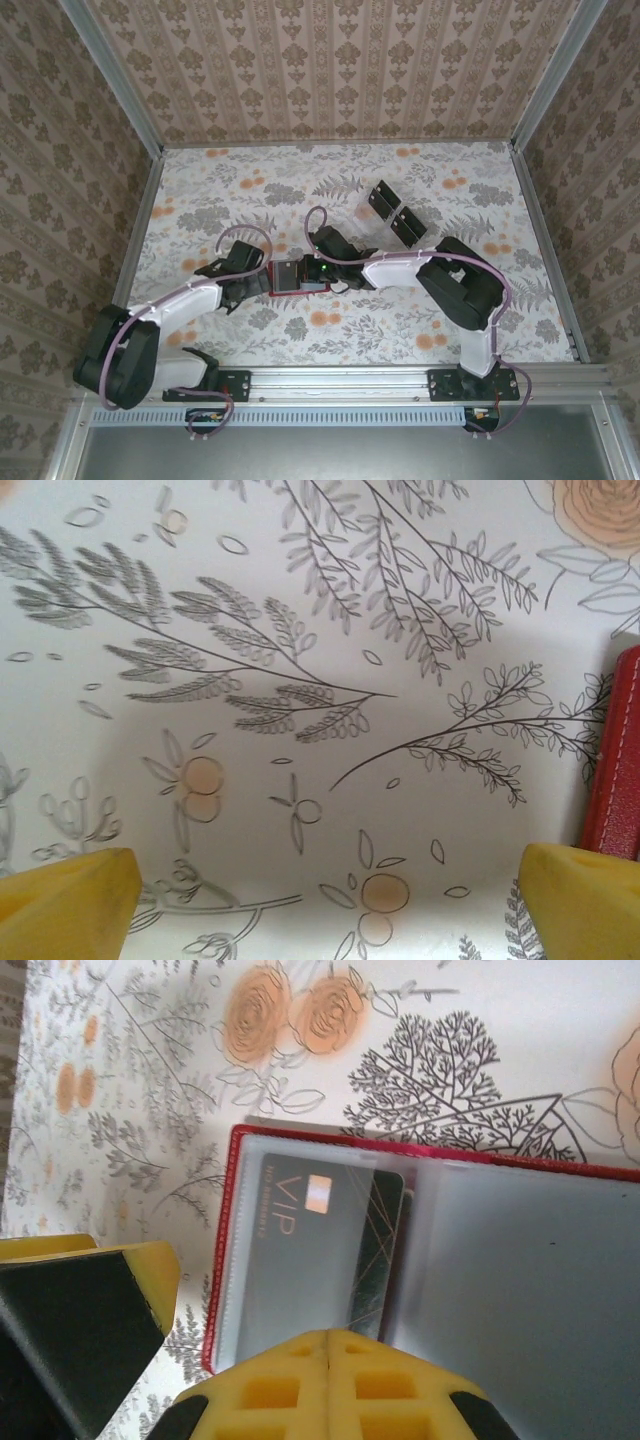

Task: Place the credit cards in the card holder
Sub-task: Insert the credit card into the card slot.

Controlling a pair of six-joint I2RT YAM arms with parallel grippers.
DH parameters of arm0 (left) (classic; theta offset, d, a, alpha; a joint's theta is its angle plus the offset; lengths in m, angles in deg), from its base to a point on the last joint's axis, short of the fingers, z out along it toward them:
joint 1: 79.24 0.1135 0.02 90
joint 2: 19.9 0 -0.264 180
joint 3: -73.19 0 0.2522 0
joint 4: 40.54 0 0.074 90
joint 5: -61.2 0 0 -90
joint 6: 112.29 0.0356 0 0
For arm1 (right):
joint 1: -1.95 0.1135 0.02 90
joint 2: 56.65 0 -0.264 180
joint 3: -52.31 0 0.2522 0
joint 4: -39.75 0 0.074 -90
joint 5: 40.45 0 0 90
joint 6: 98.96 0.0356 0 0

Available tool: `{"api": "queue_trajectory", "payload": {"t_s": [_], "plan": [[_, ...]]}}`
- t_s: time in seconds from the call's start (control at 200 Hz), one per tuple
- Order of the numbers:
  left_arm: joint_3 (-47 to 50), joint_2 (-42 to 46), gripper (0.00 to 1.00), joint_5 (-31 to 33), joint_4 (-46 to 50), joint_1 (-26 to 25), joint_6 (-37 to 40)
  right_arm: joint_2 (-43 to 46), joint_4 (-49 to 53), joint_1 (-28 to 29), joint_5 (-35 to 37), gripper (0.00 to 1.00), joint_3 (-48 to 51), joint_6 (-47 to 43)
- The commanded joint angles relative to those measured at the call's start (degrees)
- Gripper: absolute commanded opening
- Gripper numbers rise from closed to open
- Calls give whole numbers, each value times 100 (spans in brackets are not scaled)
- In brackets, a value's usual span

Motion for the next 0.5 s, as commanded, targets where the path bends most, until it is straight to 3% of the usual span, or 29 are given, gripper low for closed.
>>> {"api": "queue_trajectory", "payload": {"t_s": [0.0, 0.495], "plan": [[20, 100, 100, 187, 35, -10, -112, 176, 13, -46, 136, 2, 80, -18], [-33, -607, 100, -27, -269, -36, -75, -352, -69, -108, 74, 1, -4, 50]]}}
